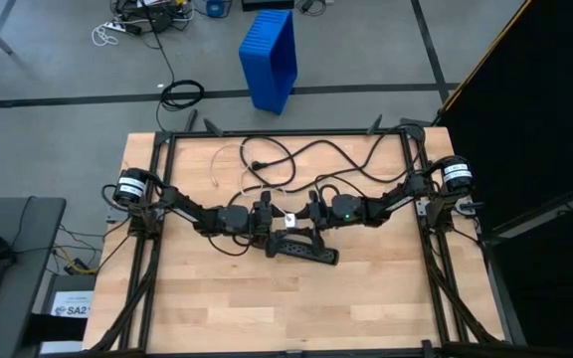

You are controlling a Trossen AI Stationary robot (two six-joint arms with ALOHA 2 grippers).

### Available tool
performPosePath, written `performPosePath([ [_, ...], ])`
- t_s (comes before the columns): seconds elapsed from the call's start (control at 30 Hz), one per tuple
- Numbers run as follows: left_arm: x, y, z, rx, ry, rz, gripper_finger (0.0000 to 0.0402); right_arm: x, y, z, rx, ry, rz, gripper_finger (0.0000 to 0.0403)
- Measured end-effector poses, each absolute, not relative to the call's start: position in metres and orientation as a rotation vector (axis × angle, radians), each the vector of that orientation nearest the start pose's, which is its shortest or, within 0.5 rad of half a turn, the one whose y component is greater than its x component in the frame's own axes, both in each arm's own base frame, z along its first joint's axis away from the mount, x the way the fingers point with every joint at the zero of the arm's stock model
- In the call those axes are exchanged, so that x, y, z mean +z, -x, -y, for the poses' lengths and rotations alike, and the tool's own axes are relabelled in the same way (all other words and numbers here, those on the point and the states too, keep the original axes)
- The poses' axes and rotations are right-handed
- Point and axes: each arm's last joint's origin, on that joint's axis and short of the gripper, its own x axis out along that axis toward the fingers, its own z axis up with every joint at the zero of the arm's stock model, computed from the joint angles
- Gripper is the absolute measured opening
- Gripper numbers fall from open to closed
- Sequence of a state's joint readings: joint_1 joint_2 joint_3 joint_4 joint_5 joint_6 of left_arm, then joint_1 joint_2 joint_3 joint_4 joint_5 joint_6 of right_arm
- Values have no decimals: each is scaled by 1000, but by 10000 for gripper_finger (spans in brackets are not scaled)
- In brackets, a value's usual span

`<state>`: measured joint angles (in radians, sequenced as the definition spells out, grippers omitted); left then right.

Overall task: Insert USB
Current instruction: Remove the pink charger cable from the white charger adapter

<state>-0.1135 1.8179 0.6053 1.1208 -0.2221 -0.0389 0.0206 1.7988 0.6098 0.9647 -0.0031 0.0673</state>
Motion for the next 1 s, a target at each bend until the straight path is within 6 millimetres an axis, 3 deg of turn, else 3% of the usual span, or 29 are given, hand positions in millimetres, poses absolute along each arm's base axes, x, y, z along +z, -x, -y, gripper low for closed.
performPosePath([
  [0.1, 145, -316, 30, 110, 21, -91, 288, 136, -322, -6, -3, -66, -223, 144],
  [0.23, 153, -305, 29, 113, 25, -69, 304, 135, -321, -6, -8, -64, -233, 144],
  [0.67, 167, -297, 26, 139, 39, 37, 218, 133, -321, -6, 18, -56, -247, 144],
  [1.0, 173, -300, 26, 147, 18, 75, 201, 133, -320, -7, 34, -57, -250, 144],
])
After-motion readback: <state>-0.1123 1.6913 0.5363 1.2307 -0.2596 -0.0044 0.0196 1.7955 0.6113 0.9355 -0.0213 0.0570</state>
